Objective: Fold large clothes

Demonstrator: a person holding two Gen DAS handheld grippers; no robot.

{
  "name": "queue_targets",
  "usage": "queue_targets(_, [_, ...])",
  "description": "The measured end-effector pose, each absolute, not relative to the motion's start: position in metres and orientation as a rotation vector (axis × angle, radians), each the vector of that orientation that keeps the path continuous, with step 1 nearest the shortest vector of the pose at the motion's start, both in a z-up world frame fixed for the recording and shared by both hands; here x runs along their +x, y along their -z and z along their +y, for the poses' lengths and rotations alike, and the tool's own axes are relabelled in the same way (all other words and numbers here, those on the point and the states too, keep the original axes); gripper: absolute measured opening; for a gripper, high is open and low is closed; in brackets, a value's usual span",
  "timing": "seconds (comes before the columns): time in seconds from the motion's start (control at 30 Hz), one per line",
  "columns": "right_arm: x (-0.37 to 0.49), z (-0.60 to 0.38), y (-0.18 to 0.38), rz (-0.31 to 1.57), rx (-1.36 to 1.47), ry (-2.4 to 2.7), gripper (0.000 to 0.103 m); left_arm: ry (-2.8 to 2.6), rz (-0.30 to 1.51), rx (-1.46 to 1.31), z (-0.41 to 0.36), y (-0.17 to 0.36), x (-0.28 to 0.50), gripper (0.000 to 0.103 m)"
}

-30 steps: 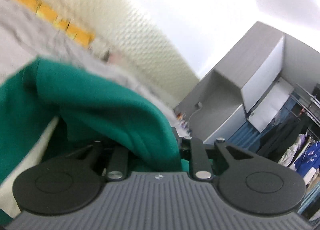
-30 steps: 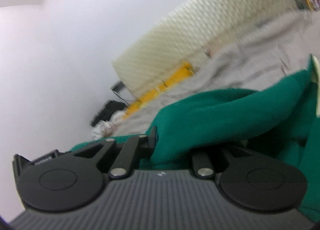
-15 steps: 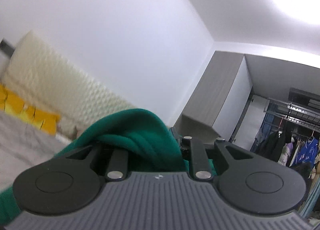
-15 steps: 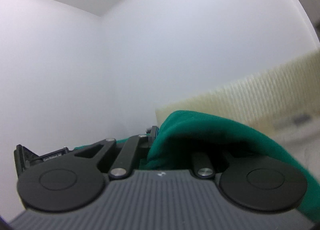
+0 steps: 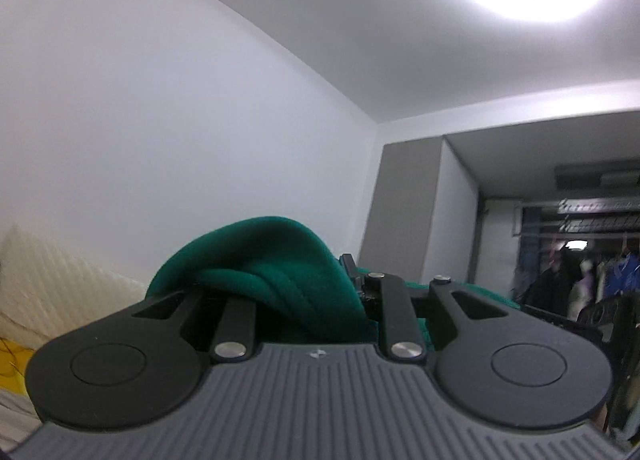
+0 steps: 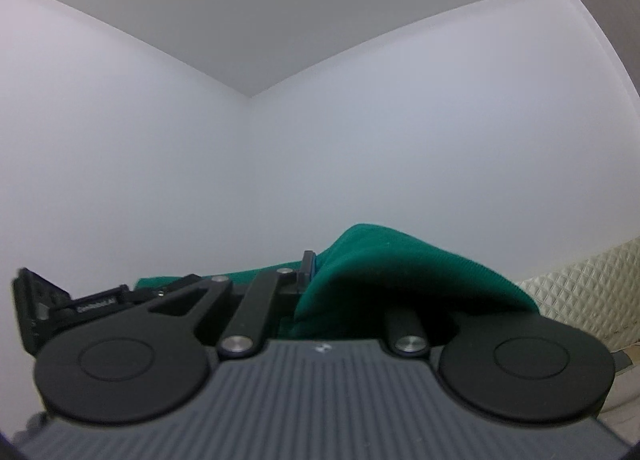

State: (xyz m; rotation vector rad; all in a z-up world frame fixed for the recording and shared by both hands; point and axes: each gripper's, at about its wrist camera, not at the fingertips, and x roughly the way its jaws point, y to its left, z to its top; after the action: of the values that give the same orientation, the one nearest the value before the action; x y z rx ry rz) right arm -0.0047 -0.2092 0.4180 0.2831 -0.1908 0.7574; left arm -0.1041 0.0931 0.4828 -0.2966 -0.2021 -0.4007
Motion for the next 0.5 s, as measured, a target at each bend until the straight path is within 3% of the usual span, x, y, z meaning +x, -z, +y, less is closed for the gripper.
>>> queue_targets(0.13, [0.051,-0.193,-0.412,-0.121,0.286,-0.746,0.015,0.361,-0.141,-0.274,0.102,-0.481,-0.055,0.026])
queue_targets(0.23, [0.114,-0.175,-0.377,-0.006,0.284,-0.723,0.015,0.314,-0.028,-0.292,0.119,-0.442,0.007,0.028])
queue_targets(0.5, [0.323,-0.116,-0.193,0.27,0.27,-0.621,0.015,0.198,0.24,-0.315,0.176,-0.224,0.225,0.028])
